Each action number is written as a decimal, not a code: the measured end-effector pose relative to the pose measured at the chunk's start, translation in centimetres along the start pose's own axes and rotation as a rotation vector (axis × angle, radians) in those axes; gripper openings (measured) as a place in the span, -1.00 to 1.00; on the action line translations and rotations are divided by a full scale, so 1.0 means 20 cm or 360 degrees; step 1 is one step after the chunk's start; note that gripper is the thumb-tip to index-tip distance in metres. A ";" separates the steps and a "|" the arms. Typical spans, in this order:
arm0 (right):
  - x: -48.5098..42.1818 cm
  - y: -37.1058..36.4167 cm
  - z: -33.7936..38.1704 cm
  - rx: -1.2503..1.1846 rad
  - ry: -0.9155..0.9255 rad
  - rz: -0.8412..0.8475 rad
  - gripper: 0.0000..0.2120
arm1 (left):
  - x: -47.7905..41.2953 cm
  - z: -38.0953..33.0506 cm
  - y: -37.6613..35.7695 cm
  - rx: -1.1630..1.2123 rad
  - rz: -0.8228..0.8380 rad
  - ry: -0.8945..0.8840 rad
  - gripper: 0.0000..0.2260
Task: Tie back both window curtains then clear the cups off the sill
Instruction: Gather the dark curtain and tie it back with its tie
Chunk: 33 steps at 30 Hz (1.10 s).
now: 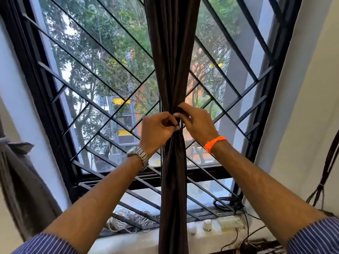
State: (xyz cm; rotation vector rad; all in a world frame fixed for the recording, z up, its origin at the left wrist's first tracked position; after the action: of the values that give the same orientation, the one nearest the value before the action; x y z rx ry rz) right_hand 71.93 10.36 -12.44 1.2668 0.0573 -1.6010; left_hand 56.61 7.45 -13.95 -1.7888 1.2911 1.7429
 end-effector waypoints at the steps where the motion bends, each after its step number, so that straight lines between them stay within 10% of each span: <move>1: -0.01 -0.01 0.01 0.0045 0.0024 0.0017 -0.85 | 0.01 0.01 0.00 0.0012 -0.0021 0.0010 -0.84; 11: -0.09 -0.05 0.08 0.0058 -0.0062 0.0150 -0.88 | 0.07 -0.02 0.00 0.0076 -0.0361 0.0355 -0.77; 20: -0.09 -0.06 0.08 -0.0240 -0.0710 -0.0025 -0.70 | 0.09 -0.01 0.00 -0.0130 -0.0209 0.0033 -0.90; 26: 0.00 -0.11 0.11 -0.0062 -0.0440 -0.0068 -0.93 | 0.06 0.04 0.01 -0.0110 -0.0132 -0.0031 -0.86; 33: 0.04 -0.08 0.09 0.0440 -0.0087 0.0223 -0.66 | 0.02 0.10 0.07 -0.0096 -0.0079 -0.0105 -0.85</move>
State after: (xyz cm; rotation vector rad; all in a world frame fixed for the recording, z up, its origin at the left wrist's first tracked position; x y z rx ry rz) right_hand 69.60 9.57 -13.06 1.4033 -0.2904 -1.5577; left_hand 54.37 8.09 -14.15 -1.7646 1.1697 1.8158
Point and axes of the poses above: each hand's wrist, its own x-axis away from the middle knuckle, its own y-axis out of the back of the hand, z = x × y, the point moved 1 cm from there along -x, towards the middle knuckle, and after that the axes turned 14 degrees about -y, right-handed, at the moved point
